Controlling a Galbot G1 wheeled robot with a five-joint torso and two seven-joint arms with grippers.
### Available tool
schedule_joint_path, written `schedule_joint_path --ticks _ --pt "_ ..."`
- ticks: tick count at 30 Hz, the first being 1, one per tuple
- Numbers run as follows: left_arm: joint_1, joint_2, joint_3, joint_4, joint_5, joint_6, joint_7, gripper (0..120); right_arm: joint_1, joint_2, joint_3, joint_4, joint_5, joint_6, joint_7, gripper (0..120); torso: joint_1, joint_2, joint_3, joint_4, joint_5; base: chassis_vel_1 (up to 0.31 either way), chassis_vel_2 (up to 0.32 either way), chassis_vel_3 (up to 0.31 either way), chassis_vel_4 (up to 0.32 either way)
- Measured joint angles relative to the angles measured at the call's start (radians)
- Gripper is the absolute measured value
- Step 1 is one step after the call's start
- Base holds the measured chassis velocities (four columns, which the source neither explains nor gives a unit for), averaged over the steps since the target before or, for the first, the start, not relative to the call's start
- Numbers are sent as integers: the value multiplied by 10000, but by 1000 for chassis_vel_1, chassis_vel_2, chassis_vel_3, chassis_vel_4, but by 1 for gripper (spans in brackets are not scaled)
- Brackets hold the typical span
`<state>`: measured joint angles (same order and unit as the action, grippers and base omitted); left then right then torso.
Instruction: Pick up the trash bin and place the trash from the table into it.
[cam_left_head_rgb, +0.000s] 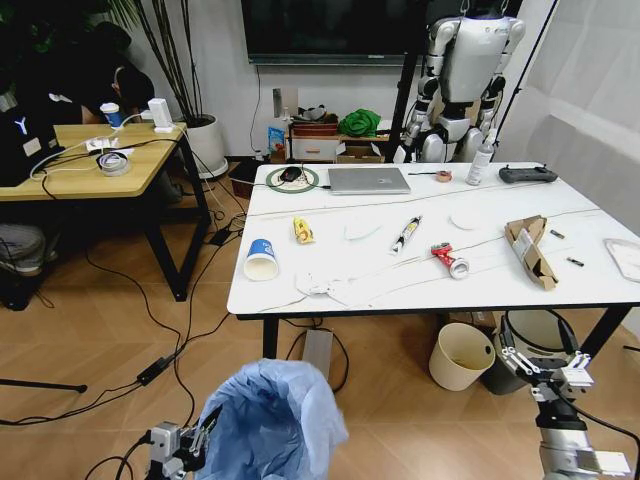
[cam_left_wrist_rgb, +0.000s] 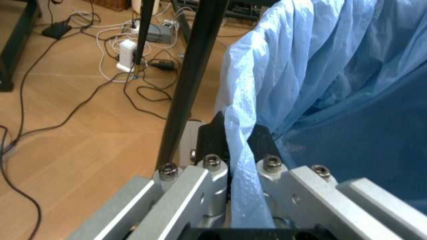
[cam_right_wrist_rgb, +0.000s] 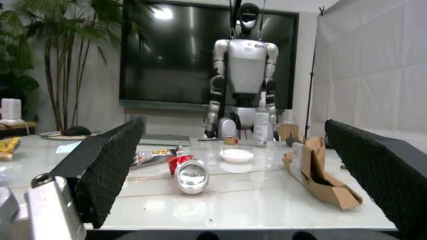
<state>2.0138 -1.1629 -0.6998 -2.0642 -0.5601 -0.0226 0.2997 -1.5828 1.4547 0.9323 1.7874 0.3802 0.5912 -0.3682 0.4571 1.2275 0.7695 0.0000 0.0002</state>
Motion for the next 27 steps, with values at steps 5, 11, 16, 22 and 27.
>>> schedule_joint_path --ticks 5,11,16,22,27 --pt "88 -102 -201 -115 150 202 361 0 -229 -339 -386 561 342 -424 29 100 -10 -24 -14 2 -1 0 0 0 0" --pt "185 -239 -482 -275 153 579 551 0 -582 -1130 -871 1872 510 -1647 367 100 -26 -56 -33 0 -1 0 0 0 0" --pt "86 -210 -510 -352 189 875 322 0 -369 -1913 -1660 2920 413 -3070 2208 100 -33 -77 -42 2 -2 0 0 0 0" --pt "25 -233 -643 -470 89 1097 21 0 329 -3184 -2743 3071 1151 -4167 2432 100 -41 -95 -51 1 0 0 0 0 0" --pt "231 -317 -893 -535 -42 1199 -80 0 1448 -4643 -4202 2251 2223 -4727 2090 100 -47 -109 -59 0 0 0 0 0 0"
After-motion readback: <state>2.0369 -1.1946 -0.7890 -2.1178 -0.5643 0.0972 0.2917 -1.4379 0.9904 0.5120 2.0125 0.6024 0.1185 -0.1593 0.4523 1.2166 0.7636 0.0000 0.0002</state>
